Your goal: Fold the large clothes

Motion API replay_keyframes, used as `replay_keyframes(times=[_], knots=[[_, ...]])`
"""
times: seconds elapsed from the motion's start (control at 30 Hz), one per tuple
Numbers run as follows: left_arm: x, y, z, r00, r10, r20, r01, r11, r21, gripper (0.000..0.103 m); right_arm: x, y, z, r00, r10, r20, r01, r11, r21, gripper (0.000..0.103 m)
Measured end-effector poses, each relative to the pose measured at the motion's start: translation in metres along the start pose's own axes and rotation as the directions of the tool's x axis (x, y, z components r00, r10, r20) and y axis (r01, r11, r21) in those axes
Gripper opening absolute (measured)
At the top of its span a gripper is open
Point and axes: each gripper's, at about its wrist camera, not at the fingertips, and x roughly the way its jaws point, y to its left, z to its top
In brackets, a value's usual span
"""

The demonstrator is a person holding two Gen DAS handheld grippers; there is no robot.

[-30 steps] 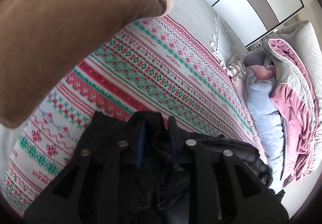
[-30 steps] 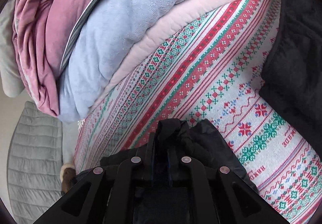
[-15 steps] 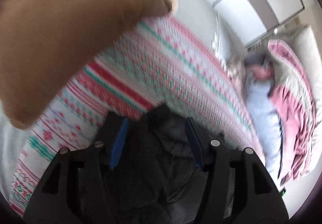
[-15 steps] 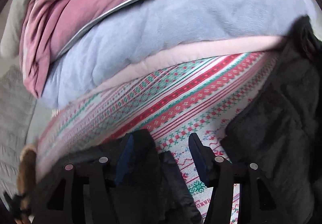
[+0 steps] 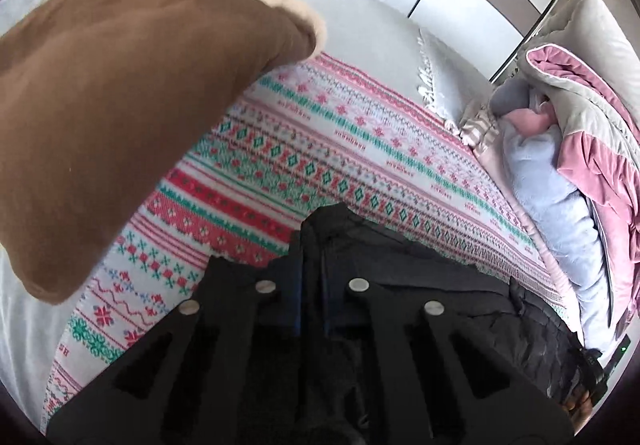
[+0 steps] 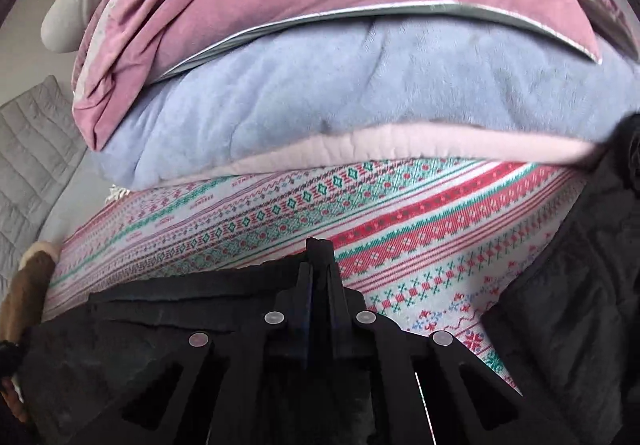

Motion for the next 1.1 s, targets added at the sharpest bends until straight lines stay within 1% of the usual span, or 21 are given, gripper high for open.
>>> replay_keyframes(times=[0.07, 0.13, 0.2, 0.33, 0.4, 0.43, 0.47, 0.5, 0.53, 0.57, 0.6, 0.63, 0.67, 0.7, 0.73, 0.8, 0.87, 0.97, 1.03, 1.1], knots=[[0.006, -0.002, -0.003, 1.000, 0.027, 0.000, -0.027, 0.999, 0.023, 0.008, 0.008, 0.004, -0.002, 0.999, -0.043, -0.018, 0.043, 0.999, -0.009, 0.005], [0.018, 0.000, -0.009, 0.998, 0.059, -0.023, -0.058, 0.998, 0.029, 0.008, 0.025, -0.001, -0.010, 0.994, -0.083, -0.069, 0.084, 0.996, 0.006, 0.005], [0.026, 0.003, -0.014, 0.996, 0.074, -0.041, -0.074, 0.997, 0.019, 0.009, 0.038, -0.006, -0.019, 0.989, -0.097, -0.108, 0.100, 0.995, 0.018, 0.005], [0.029, 0.004, -0.016, 0.995, 0.095, -0.042, -0.094, 0.995, 0.019, 0.011, 0.041, -0.007, -0.024, 0.989, -0.107, -0.100, 0.108, 0.994, 0.008, 0.007], [0.027, 0.004, -0.016, 0.995, 0.093, -0.042, -0.092, 0.996, 0.017, 0.013, 0.041, -0.006, -0.026, 0.988, -0.119, -0.099, 0.119, 0.993, 0.001, 0.008], [0.026, 0.004, -0.015, 0.995, 0.092, -0.048, -0.091, 0.996, 0.014, 0.017, 0.040, -0.005, -0.026, 0.987, -0.122, -0.100, 0.123, 0.992, -0.002, 0.010], [0.025, 0.004, -0.013, 0.995, 0.087, -0.056, -0.087, 0.996, 0.006, 0.026, 0.038, -0.005, -0.027, 0.987, -0.126, -0.104, 0.126, 0.992, -0.003, 0.013], [0.023, 0.005, -0.011, 0.995, 0.078, -0.059, -0.078, 0.997, -0.003, 0.037, 0.037, -0.005, -0.027, 0.986, -0.125, -0.109, 0.126, 0.992, -0.001, 0.015], [0.018, 0.007, -0.009, 0.997, 0.054, -0.055, -0.056, 0.998, -0.022, 0.042, 0.034, -0.006, -0.026, 0.986, -0.118, -0.119, 0.119, 0.993, 0.005, 0.021], [0.011, 0.008, -0.006, 0.999, 0.030, -0.039, -0.032, 0.999, -0.040, 0.049, 0.032, -0.007, -0.023, 0.986, -0.109, -0.128, 0.112, 0.994, 0.012, 0.027], [0.006, 0.008, -0.004, 1.000, 0.018, -0.025, -0.019, 0.999, -0.046, 0.053, 0.028, -0.010, -0.021, 0.987, -0.091, -0.132, 0.095, 0.995, 0.028, 0.030], [-0.004, 0.007, -0.002, 1.000, 0.007, -0.005, -0.007, 0.999, -0.050, 0.054, 0.024, -0.012, -0.018, 0.989, -0.076, -0.129, 0.082, 0.996, 0.041, 0.037], [-0.010, 0.006, 0.000, 1.000, 0.002, 0.008, -0.001, 0.999, -0.052, 0.055, 0.016, -0.014, -0.016, 0.991, -0.065, -0.119, 0.072, 0.996, 0.056, 0.047], [-0.019, 0.005, 0.002, 1.000, -0.005, 0.027, 0.006, 0.998, -0.054, 0.057, 0.006, -0.016, -0.014, 0.993, -0.062, -0.101, 0.069, 0.995, 0.067, 0.052], [-0.032, 0.004, 0.003, 0.999, -0.010, 0.048, 0.013, 0.998, -0.058, 0.057, -0.005, -0.018, -0.012, 0.995, -0.058, -0.078, 0.064, 0.995, 0.075, 0.056], [-0.050, 0.000, 0.003, 0.997, -0.022, 0.075, 0.026, 0.998, -0.055, 0.058, -0.025, -0.022, -0.011, 0.997, -0.057, -0.052, 0.061, 0.994, 0.086, 0.057], [-0.065, -0.008, -0.002, 0.996, -0.030, 0.087, 0.033, 0.999, -0.028, 0.058, -0.042, -0.025, -0.011, 0.997, -0.062, -0.045, 0.066, 0.993, 0.102, 0.058], [-0.085, -0.034, -0.024, 0.995, -0.049, 0.083, 0.042, 0.996, 0.079, 0.059, -0.070, -0.025, -0.019, 0.999, -0.021, -0.042, 0.026, 0.993, 0.117, 0.059], [-0.096, -0.054, -0.049, 0.996, -0.077, 0.055, 0.067, 0.986, 0.154, 0.060, -0.089, -0.017, -0.029, 0.998, 0.021, -0.057, -0.015, 0.995, 0.098, 0.060], [-0.103, -0.075, -0.077, 0.995, -0.103, -0.004, 0.101, 0.969, 0.227, 0.061, -0.102, -0.007, -0.039, 0.995, 0.065, -0.076, -0.060, 0.996, 0.064, 0.060]])
